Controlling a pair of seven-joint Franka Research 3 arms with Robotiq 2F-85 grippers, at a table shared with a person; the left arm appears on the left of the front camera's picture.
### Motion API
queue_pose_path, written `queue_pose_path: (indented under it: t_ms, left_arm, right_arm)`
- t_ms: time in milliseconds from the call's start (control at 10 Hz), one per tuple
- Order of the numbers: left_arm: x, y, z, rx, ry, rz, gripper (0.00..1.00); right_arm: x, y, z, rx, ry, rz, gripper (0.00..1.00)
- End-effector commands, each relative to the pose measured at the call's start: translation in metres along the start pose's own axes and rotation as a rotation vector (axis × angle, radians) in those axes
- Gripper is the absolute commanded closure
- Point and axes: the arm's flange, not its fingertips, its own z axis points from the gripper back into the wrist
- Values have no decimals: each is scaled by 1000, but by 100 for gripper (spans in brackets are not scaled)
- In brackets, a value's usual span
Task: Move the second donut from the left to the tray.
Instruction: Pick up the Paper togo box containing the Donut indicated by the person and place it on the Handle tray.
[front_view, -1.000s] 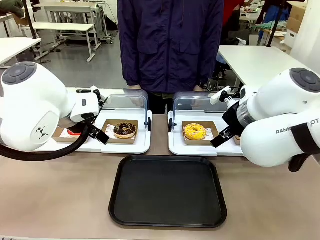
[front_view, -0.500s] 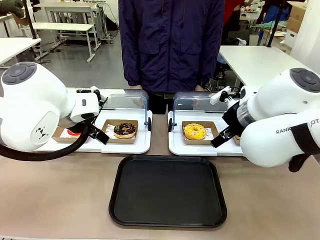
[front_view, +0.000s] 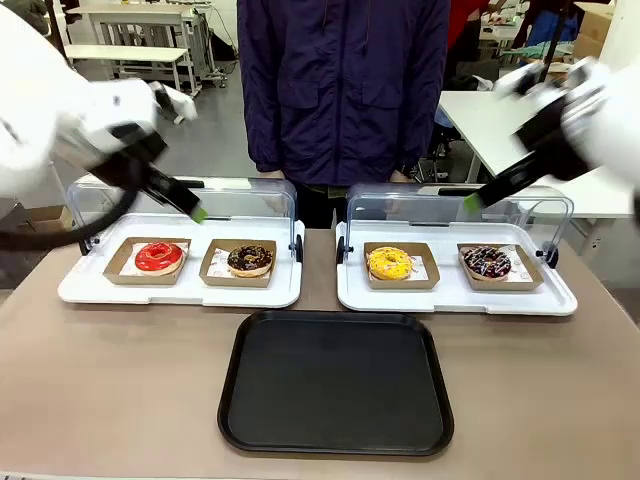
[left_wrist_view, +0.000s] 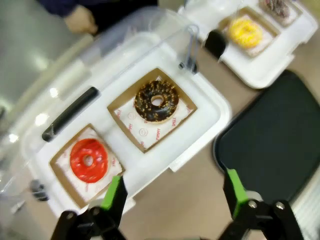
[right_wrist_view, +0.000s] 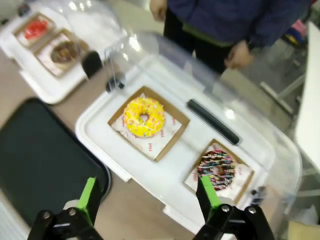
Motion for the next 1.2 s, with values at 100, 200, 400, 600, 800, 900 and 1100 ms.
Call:
queue_pose_path:
  t_ms: [100,200,400,600,800,900,1100]
  left_arm:
    - [-15,79,68,-221,-3,-153,0]
    - [-30,101,86,-259,-44,-203,0]
    - [-67,150,104,-334,-120,-300,0]
    - [-104,199,103,-375,-215,-289,0]
    - [-127,223,104,-383,-277,-294,0]
    - [-131,231,103,-384,-299,-304,0]
    - [-133,222,101,-394,-335,-313,0]
  right_arm:
    - [-58,-102,76,149,-99,-2,0]
    - [-86,-130,91,199,-138,0,0]
    - [-123,-152,101,254,-216,-2,0]
    - [-143,-161,100,289,-231,-47,0]
    - [-154,-158,102,284,-244,10,0]
    - [-160,-159,107,292,-276,26,0]
    - [-167,-156,111,296,-309,36,0]
